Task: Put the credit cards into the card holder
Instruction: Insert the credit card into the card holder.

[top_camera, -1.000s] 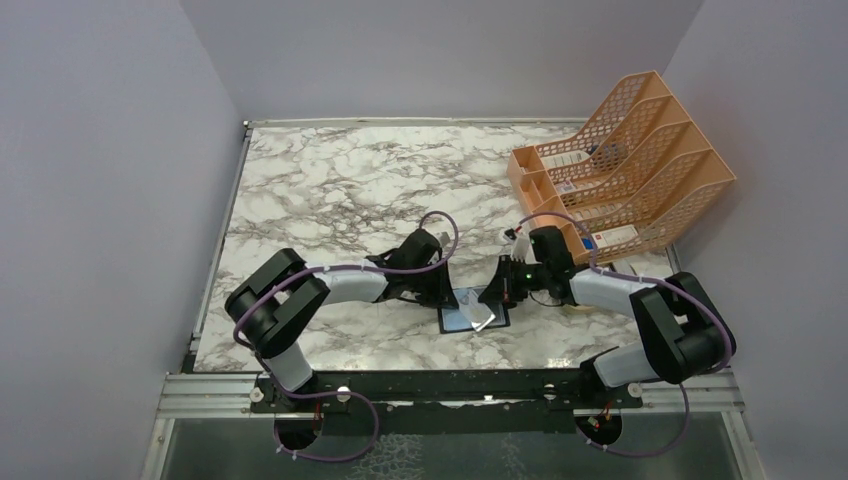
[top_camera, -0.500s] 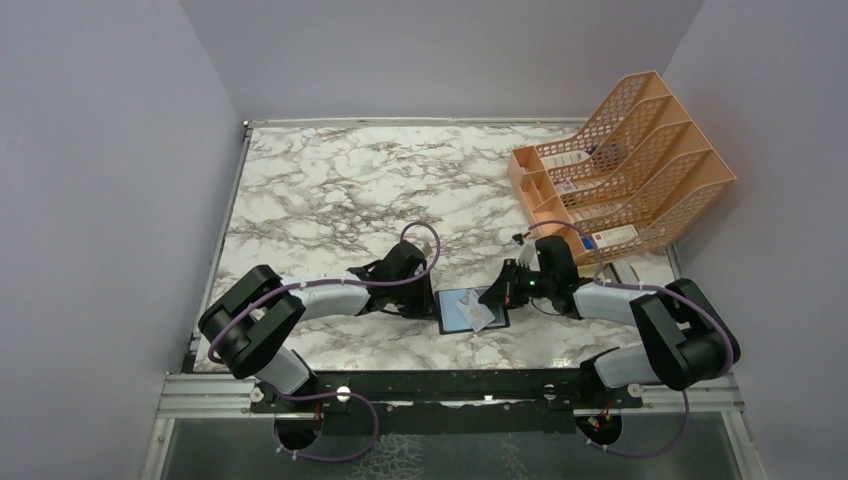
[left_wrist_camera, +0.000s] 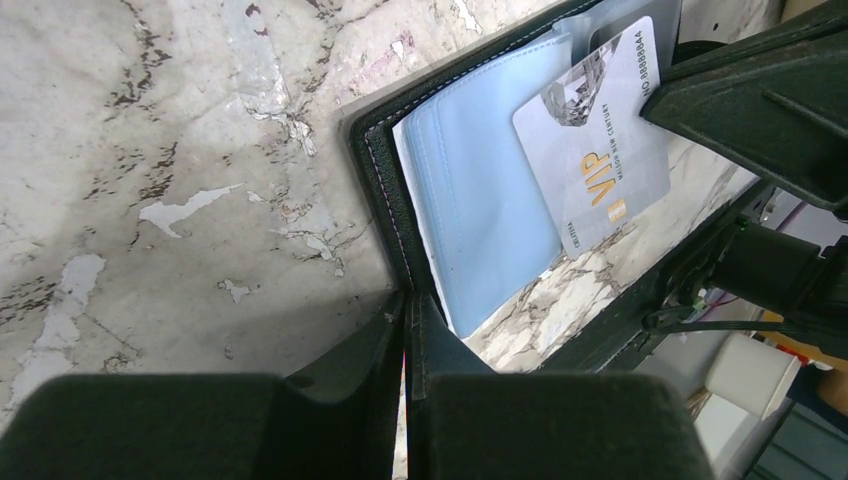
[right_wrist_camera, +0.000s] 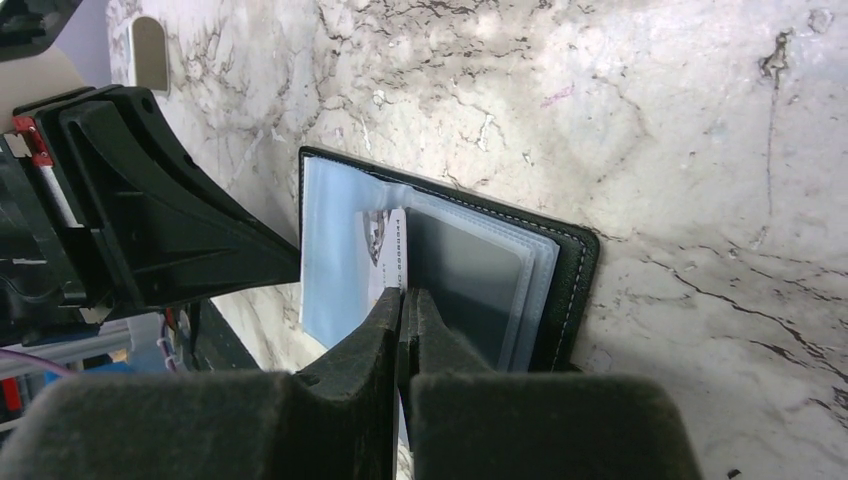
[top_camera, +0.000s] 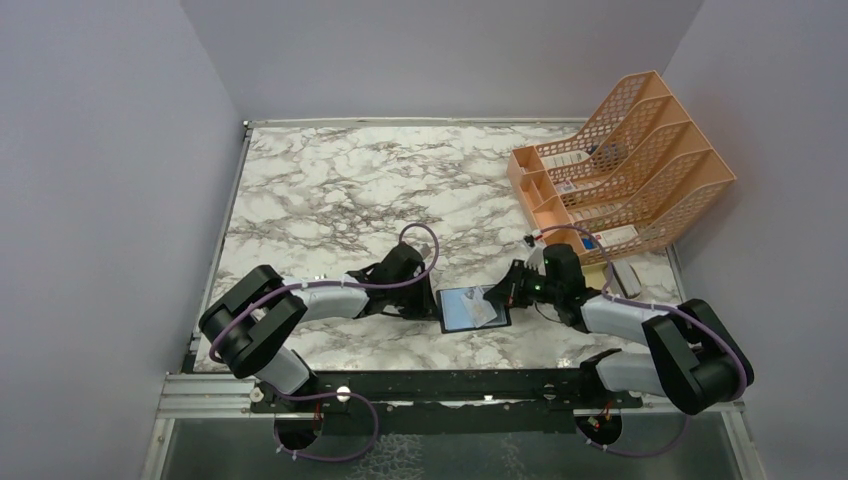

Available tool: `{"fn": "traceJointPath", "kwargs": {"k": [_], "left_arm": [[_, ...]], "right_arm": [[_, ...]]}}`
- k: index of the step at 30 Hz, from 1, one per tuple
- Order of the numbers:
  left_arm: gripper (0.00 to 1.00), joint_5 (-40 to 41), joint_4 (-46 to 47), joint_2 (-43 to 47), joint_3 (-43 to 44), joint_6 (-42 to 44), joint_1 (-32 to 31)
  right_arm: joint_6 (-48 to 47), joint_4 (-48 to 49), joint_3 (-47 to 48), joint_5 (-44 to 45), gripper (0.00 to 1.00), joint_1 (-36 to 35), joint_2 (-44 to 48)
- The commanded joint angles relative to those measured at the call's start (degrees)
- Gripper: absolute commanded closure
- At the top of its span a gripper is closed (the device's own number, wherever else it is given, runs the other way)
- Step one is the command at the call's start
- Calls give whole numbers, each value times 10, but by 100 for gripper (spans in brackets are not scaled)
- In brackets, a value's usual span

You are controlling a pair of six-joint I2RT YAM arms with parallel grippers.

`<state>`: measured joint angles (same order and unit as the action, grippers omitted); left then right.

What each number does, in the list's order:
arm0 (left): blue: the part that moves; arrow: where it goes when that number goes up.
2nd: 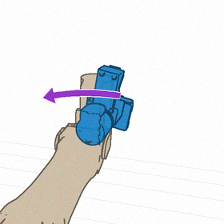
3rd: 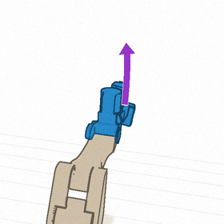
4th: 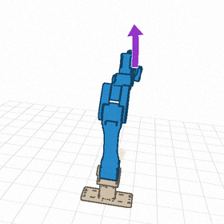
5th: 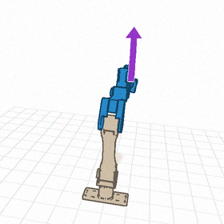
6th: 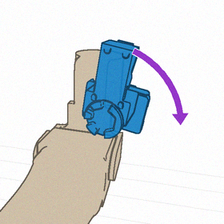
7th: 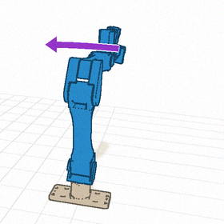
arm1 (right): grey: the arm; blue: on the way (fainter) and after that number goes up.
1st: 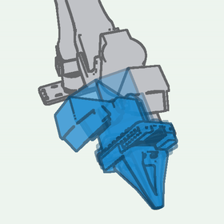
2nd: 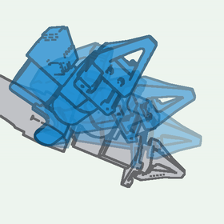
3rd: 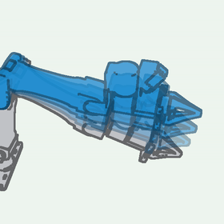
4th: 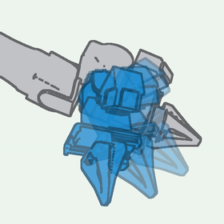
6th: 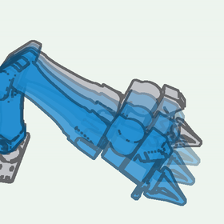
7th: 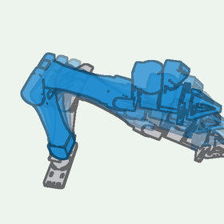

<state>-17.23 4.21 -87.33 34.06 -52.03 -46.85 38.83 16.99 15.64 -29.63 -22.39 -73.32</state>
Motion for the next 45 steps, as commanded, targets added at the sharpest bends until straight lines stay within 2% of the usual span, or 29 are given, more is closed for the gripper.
{"fn": "traceJointPath", "kwargs": {"k": [1,8,24,43,45], "left_arm": [[92,-24,35,-8,-18,-20,-1],[92,-52,75,-19,-29,-44,-1],[92,-50,85,-17,-39,-60,-5],[92,-50,101,-31,-31,-70,-17],[93,-51,102,-31,-30,-70,-18]], "right_arm": [[21,61,-23,33,99,2,1],[34,102,-39,35,99,2,-16],[52,134,-77,82,99,2,34],[84,172,-94,78,99,-30,-6],[89,164,-91,72,95,-33,-9]]}}
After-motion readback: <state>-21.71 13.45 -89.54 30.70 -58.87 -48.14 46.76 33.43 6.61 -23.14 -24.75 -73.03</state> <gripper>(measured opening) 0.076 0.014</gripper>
